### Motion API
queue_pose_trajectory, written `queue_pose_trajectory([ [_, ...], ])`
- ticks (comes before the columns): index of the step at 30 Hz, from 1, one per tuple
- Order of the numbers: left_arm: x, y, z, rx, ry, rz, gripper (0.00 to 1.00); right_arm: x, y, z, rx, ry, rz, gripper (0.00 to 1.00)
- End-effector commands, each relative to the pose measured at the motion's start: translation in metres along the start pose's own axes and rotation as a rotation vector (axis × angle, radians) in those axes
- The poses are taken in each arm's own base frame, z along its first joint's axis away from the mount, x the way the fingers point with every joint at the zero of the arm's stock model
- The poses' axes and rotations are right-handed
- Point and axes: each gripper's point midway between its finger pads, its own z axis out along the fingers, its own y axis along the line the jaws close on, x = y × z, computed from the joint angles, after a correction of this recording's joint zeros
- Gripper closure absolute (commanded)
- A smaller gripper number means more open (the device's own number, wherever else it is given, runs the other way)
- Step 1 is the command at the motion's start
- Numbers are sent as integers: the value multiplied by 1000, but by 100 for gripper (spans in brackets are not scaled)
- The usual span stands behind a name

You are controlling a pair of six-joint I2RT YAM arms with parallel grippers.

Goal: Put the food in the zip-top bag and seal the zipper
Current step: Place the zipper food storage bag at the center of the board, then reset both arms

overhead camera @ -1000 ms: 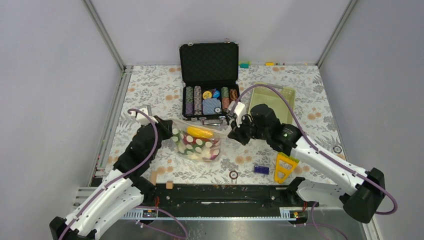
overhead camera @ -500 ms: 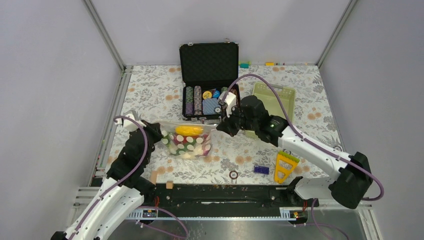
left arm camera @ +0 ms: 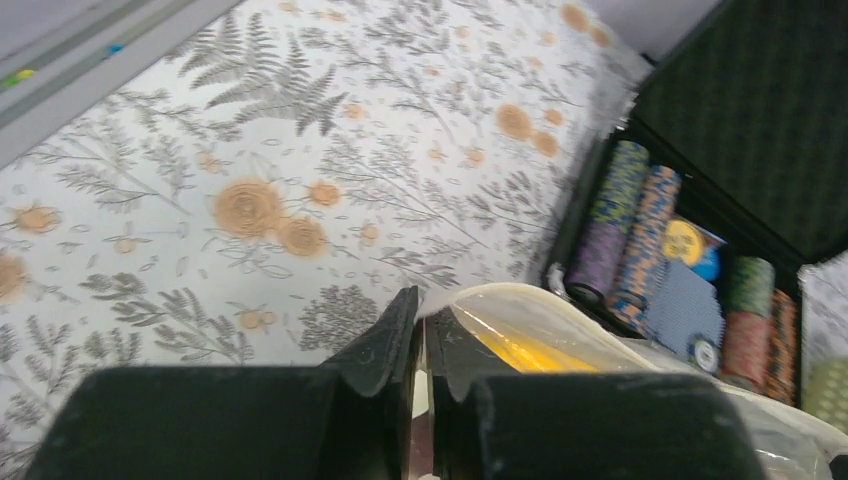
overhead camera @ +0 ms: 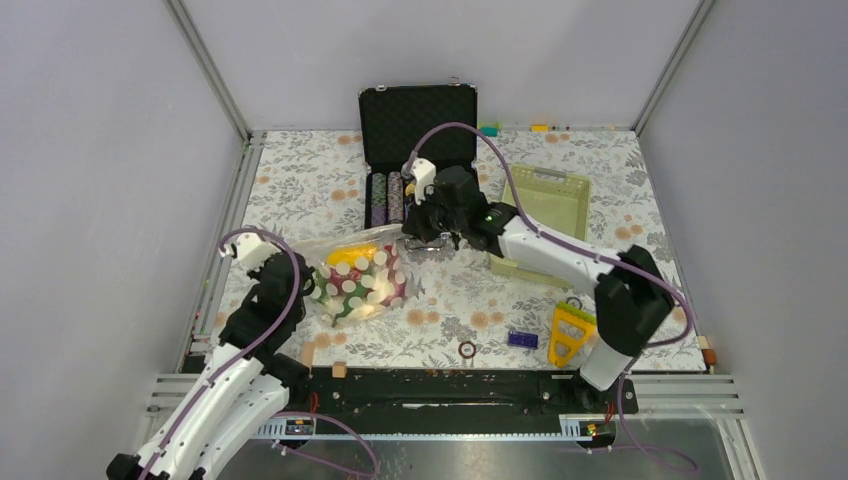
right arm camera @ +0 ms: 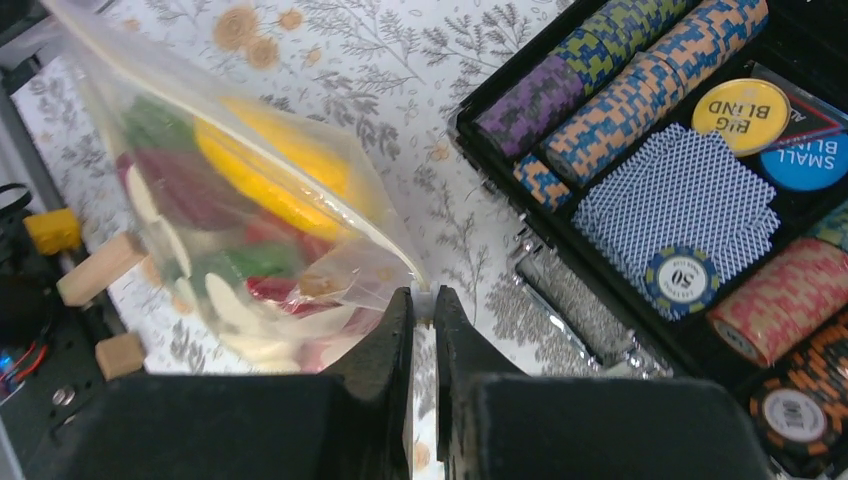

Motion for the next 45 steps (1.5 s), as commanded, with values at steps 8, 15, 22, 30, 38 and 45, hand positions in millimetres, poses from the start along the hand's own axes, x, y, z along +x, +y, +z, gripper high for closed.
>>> queue_pose_trajectory([
  [8, -20, 26, 15, -180, -72, -4, 59, -31, -40, 64, 130, -48, 6, 53],
  [15, -28, 27, 8, -171, -74, -39, 11, -53, -44, 40, 187, -104, 6, 1],
  [22, -40, 11, -4, -85, -63, -80, 1, -54, -62, -22, 324, -154, 111, 0],
  [30, -19, -71, -18, 323, 146, 23, 1, 11, -110, -118, 538, -171, 396, 0],
  [38, 4, -138, -48, 714, 315, 107, 1, 94, -147, -237, 929, -275, 563, 0],
  [45, -2, -137, -41, 682, 281, 120, 1, 142, -156, -311, 1171, -470, 629, 0],
])
